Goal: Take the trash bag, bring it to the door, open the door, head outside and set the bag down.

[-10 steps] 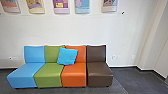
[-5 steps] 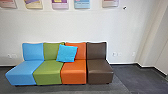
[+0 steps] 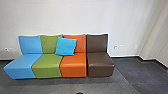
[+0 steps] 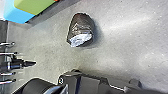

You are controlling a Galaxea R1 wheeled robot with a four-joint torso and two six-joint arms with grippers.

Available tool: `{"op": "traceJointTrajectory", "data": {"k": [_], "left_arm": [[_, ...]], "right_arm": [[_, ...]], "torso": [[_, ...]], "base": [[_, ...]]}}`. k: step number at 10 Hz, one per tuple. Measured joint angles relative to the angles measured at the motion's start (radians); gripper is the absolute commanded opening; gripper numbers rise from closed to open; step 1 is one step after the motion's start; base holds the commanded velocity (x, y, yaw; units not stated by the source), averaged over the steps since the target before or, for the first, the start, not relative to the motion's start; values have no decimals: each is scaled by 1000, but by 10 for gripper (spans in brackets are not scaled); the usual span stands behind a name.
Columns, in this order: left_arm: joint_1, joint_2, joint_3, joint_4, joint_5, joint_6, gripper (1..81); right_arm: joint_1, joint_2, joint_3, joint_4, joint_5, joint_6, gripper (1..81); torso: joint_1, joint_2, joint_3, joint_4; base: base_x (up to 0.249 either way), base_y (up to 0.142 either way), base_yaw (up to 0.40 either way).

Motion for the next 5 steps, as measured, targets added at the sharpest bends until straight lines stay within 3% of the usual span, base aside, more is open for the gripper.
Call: {"op": "traceJointTrajectory", "data": {"k": [1, 5], "left_arm": [[-15, 3, 0, -3, 22, -1, 811], [-71, 26, -2, -30, 47, -2, 811]], "right_arm": [[4, -13, 0, 3, -6, 0, 811], [0, -28, 0, 7, -11, 0, 811]], "torso": [[21, -32, -24, 0], [96, -152, -43, 0]], "base": [[0, 0, 0], [0, 0, 0]]}}
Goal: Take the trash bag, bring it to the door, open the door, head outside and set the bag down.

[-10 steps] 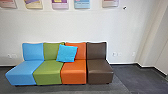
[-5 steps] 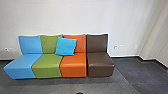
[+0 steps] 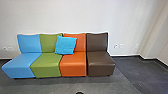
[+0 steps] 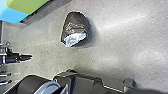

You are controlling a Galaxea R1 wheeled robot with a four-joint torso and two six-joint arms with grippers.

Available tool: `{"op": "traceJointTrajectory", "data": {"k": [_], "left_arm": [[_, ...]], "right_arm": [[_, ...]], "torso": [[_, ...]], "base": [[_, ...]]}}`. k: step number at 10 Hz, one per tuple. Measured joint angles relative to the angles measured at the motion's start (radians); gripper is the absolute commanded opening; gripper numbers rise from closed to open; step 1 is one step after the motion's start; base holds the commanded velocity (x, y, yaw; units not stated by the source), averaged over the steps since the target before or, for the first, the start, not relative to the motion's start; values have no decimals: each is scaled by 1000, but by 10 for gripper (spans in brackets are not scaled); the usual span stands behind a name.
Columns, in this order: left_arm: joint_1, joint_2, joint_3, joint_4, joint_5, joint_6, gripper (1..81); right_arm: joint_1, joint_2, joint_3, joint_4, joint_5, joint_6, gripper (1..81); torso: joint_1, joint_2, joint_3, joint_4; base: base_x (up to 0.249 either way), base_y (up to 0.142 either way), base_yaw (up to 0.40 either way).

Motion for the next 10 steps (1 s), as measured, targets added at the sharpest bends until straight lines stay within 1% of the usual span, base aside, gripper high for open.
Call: {"op": "traceJointTrajectory", "data": {"k": [3, 4, 6, 7, 9, 10], "left_arm": [[-4, 6, 0, -65, 22, 0, 811], [-14, 7, 0, -79, 23, 0, 811], [-44, 3, 0, -85, 34, 0, 811], [-57, 4, 0, -85, 52, 0, 811], [-79, 7, -20, -86, 71, 0, 811], [-94, 9, -34, -85, 97, 0, 811]], "right_arm": [[1, -5, 5, 0, -2, 0, 811], [3, -7, 7, 0, -3, 0, 811], [14, -5, 8, 2, -1, 0, 811], [26, -5, 8, 9, -1, 0, 811], [46, -5, 9, 16, 0, 0, 811], [48, -6, 9, 17, 2, 0, 811]], "torso": [[57, -91, -7, 0], [73, -117, -26, 0], [112, -178, -84, 0], [133, -211, -115, 0], [182, -286, -185, 0], [203, -319, -217, 0]], "base": [[0, 0, 0], [0, 0, 0], [0, 0, 0], [0, 0, 0], [0, 0, 0], [0, 0, 0]]}}
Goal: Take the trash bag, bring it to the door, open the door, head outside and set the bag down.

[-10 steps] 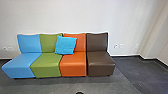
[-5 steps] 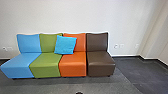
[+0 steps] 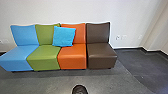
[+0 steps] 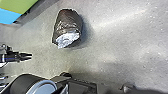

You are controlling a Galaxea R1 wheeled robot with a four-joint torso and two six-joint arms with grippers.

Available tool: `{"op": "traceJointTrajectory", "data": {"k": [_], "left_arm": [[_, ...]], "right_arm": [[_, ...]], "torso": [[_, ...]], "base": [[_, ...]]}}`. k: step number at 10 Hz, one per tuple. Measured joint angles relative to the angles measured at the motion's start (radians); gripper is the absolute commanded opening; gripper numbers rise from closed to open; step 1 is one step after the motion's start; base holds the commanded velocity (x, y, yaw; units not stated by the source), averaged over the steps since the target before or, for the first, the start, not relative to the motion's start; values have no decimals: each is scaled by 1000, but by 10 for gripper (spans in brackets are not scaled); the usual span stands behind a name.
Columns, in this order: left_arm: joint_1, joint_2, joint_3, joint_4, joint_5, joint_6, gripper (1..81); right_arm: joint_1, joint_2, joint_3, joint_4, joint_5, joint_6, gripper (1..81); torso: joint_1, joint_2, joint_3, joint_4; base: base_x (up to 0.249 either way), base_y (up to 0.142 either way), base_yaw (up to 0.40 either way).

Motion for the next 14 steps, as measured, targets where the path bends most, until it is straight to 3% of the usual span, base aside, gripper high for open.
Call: {"op": "traceJointTrajectory", "data": {"k": [3, 8, 11, 14], "left_arm": [[-57, 44, -51, 0, 22, 0, 811], [-90, 131, -148, 2, 70, 0, 811], [-154, 136, -178, 5, 111, 0, 811], [-196, 131, -185, 8, 147, 0, 811]], "right_arm": [[2, -12, 1, 4, -3, 0, 811], [0, -16, 4, 4, -3, 0, 811], [15, -19, 16, 4, -3, 0, 811], [93, -33, 33, 5, -40, 20, 811]], "torso": [[51, -79, -28, 0], [153, -244, -34, 0], [210, -334, -111, 0], [285, -453, -224, 0]], "base": [[0, 0, 0], [0, 0, 0], [0, 0, 0], [0, 0, 0]]}}
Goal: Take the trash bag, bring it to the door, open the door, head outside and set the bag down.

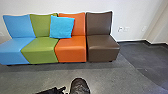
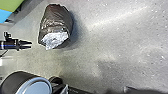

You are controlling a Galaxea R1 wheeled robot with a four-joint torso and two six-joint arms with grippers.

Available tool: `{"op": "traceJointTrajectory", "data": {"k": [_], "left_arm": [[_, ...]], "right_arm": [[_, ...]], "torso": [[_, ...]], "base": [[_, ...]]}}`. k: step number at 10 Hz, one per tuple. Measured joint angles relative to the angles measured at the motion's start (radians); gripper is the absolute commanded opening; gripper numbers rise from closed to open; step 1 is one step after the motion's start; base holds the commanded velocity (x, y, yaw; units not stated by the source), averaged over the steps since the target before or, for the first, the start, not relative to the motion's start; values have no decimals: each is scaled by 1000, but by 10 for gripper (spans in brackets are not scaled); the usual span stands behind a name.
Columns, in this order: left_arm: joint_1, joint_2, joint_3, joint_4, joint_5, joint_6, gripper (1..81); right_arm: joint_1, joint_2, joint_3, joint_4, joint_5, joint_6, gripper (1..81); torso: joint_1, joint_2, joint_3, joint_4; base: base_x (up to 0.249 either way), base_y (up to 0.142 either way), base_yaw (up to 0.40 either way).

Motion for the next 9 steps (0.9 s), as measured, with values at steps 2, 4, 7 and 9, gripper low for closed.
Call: {"op": "traceJointTrajectory", "data": {"k": [2, 4, 7, 9], "left_arm": [[-47, 0, -12, 2, 13, 0, 811], [-66, 0, -13, 2, 26, 0, 811], [-125, 6, -14, 4, 57, 0, 811], [-157, 28, -26, 5, 70, 0, 811]], "right_arm": [[94, -3, 6, 0, -50, 24, 811], [209, -30, 26, 0, -119, 55, 811], [323, -43, 33, -2, -241, 110, 811], [327, -49, 33, -5, -277, 124, 811]], "torso": [[42, -70, -74, 0], [73, -121, -93, 0], [137, -223, -98, 0], [180, -291, -98, 0]], "base": [[0, 0, 0], [0, 0, 0], [0, 0, 0], [0, 0, 0]]}}
